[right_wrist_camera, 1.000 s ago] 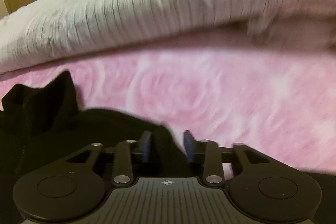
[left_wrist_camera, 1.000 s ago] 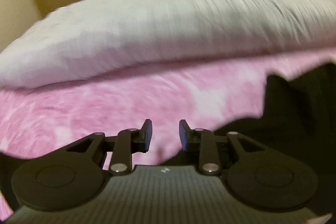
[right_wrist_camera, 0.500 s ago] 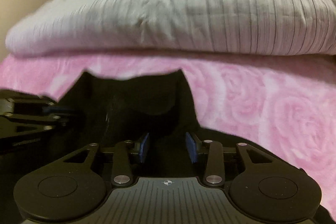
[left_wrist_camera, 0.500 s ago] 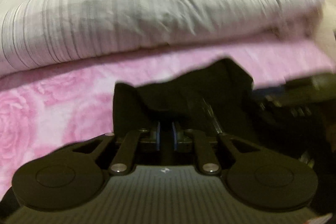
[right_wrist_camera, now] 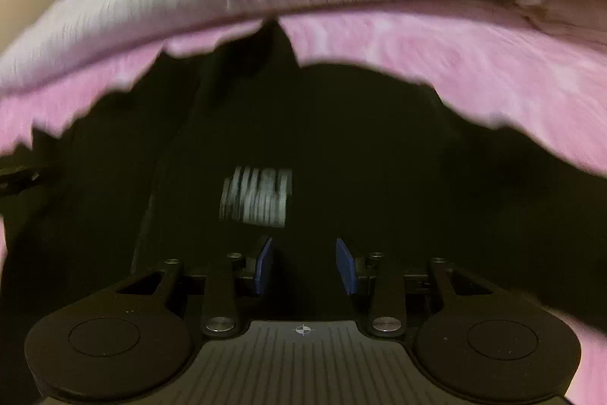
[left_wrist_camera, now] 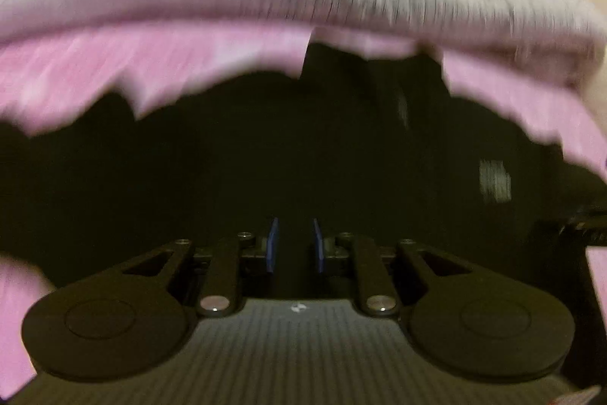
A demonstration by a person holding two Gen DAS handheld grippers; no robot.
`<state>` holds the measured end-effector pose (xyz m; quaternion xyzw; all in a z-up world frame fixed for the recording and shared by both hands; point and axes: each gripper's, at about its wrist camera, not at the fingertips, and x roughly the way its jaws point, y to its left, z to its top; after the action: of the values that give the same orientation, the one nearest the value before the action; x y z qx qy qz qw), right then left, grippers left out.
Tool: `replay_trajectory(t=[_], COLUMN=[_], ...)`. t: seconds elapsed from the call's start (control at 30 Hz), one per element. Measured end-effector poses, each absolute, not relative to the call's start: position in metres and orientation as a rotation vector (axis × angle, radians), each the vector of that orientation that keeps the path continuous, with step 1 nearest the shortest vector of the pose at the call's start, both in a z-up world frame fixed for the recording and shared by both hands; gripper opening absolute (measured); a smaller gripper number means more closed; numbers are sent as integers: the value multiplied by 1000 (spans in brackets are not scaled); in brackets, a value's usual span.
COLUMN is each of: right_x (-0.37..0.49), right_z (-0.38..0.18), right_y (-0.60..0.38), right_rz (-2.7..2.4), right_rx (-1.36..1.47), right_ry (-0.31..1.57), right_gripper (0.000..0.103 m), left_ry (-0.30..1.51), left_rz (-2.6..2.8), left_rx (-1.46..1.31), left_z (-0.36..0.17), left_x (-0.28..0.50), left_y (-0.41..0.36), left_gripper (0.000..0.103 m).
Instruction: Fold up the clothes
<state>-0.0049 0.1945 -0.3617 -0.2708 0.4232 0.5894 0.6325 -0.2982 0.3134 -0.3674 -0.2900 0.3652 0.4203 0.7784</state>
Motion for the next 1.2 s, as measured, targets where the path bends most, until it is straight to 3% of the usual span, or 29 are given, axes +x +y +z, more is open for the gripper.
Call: replay_trajectory(t=[0.17, 0.27, 0.53, 0.67, 0.87, 1.1, 1.17, 1.2], right_x=[-38, -41, -103, -147, -196, -253, -269, -277], right_z=[-348, -343, -329, -319, -321, -323, -323, -323], right_y=[123, 117, 141, 153, 158, 163, 165, 166], right_rz=[1362, 1356, 1326, 1316, 1286, 1251, 1241, 1236], right_rx=[-644, -619, -627, -598, -619, -642, -649, -652], right_ry=[1024, 1097, 1049, 1052, 1073, 1097, 1104, 1107], right_gripper=[39, 39, 40, 48, 49, 49, 49, 49], left_ry=[716, 664, 480, 411, 313, 278, 246, 223], left_rz=[1174, 1332, 1506, 1529, 1547, 1562, 1558, 1549], left_rx=[-746, -815, -917, -999, -1082, -1172, -1160, -1144], left_z=[-336, -317, -300, -327, -347, -380, -385, -385], left_x=[-379, -428, -559, -625, -696, -724, -724, -723], left_y=[287, 271, 329, 375, 450, 498, 502, 503], left_gripper=[17, 27, 38, 38, 39, 41, 39, 27])
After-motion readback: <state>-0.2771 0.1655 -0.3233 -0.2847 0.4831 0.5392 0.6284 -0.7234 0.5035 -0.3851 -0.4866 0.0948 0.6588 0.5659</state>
